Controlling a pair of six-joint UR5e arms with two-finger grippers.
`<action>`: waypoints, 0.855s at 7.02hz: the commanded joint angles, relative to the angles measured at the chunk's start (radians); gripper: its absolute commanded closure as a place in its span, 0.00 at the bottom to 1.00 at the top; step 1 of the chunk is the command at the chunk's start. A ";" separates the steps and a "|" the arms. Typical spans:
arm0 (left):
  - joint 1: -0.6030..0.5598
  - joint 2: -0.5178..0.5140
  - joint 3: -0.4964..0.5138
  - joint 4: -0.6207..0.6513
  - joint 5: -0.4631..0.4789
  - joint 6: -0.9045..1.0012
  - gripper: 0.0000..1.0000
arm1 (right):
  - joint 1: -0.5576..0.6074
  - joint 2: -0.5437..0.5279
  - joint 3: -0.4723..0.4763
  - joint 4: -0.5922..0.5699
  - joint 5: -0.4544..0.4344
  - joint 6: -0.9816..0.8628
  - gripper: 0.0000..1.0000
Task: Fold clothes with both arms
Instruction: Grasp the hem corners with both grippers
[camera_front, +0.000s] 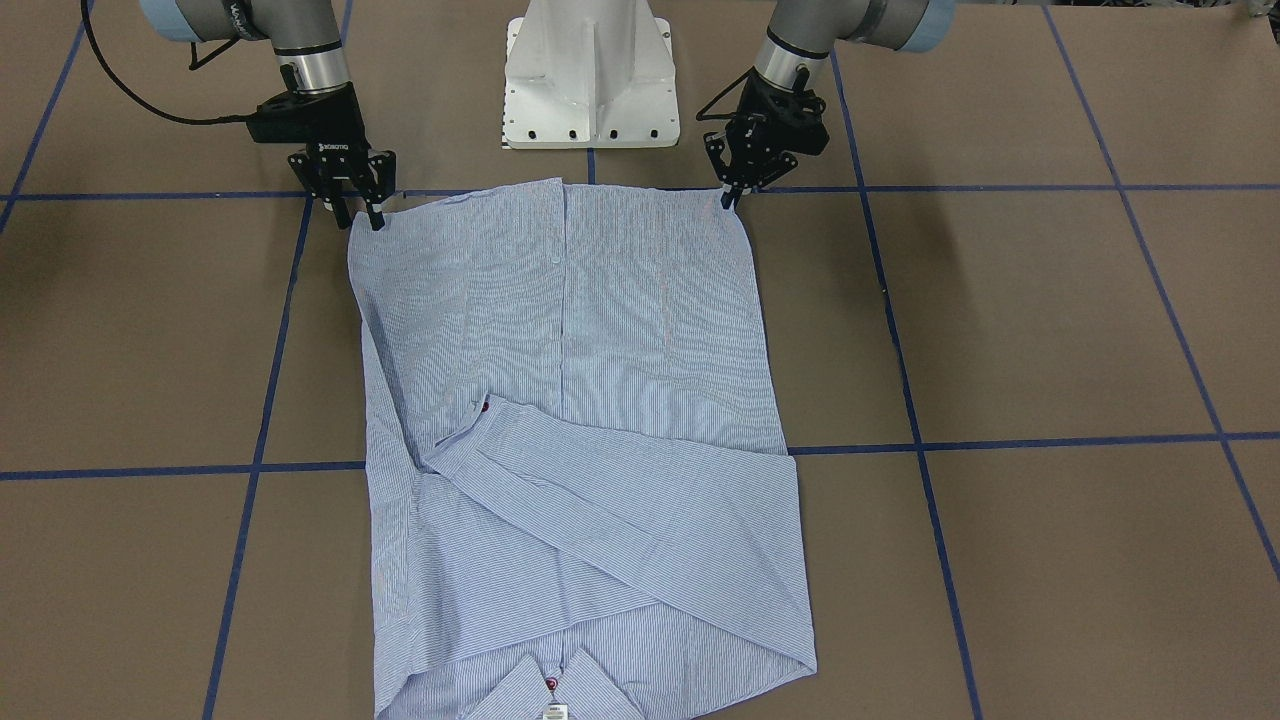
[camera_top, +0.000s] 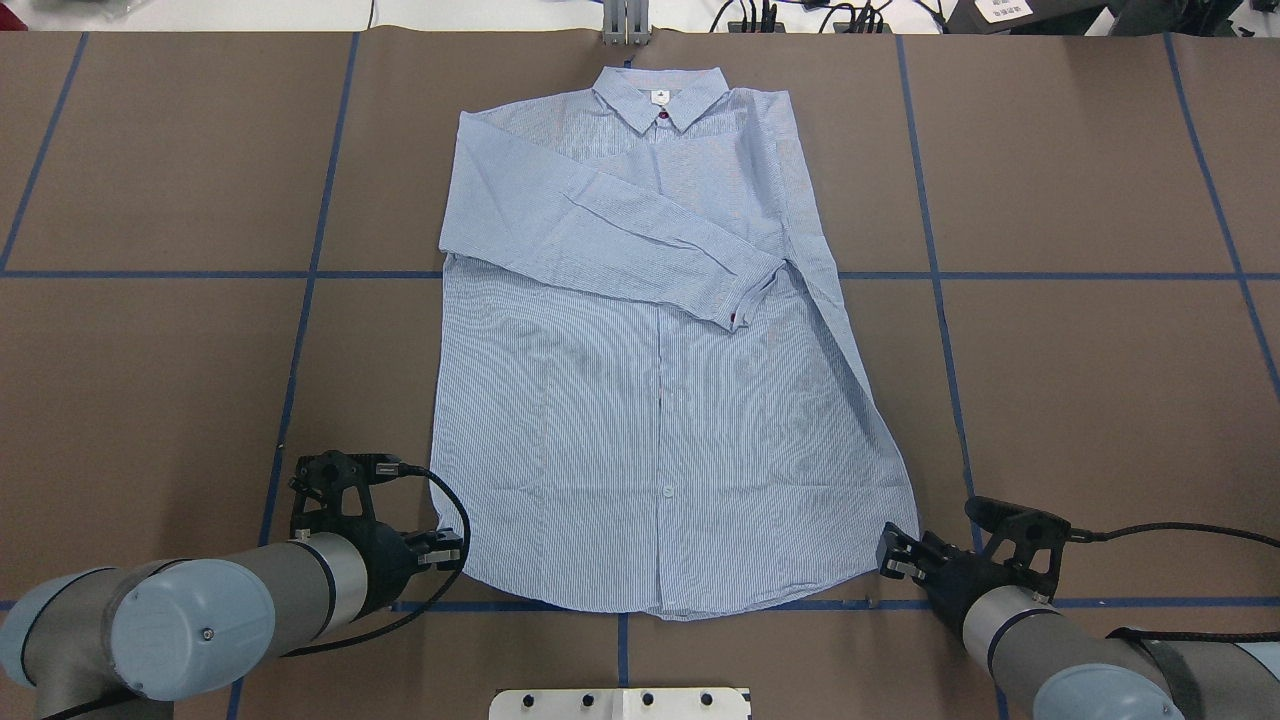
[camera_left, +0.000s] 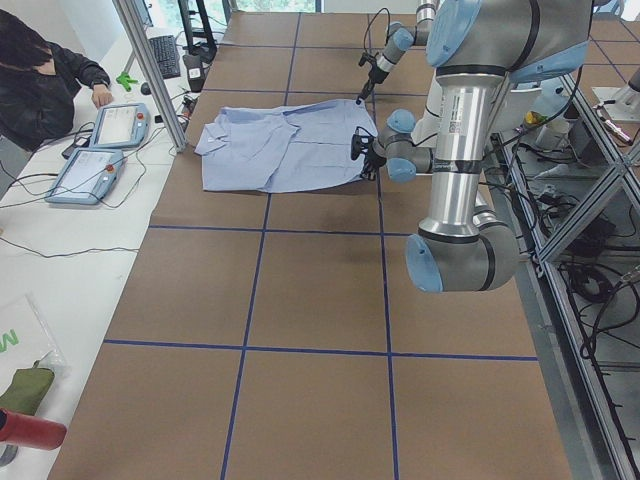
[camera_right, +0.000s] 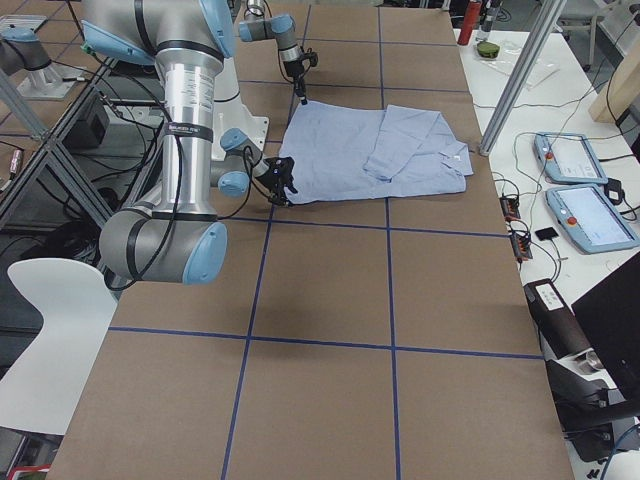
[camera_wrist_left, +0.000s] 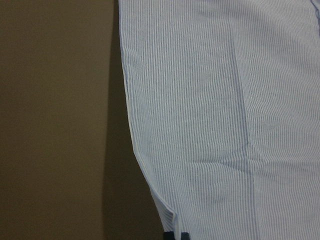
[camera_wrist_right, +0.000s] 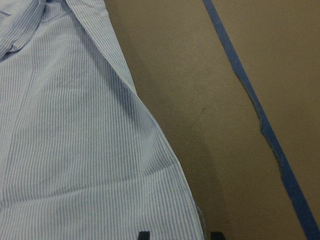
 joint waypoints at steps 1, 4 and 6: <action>-0.002 -0.002 -0.001 0.000 -0.001 0.000 1.00 | -0.012 0.002 0.000 0.000 0.001 0.001 0.89; -0.004 0.002 -0.032 0.000 -0.003 0.003 1.00 | -0.027 -0.001 0.052 0.000 0.001 0.001 1.00; -0.007 0.049 -0.305 0.178 -0.088 0.038 1.00 | -0.026 -0.126 0.264 -0.002 0.037 0.001 1.00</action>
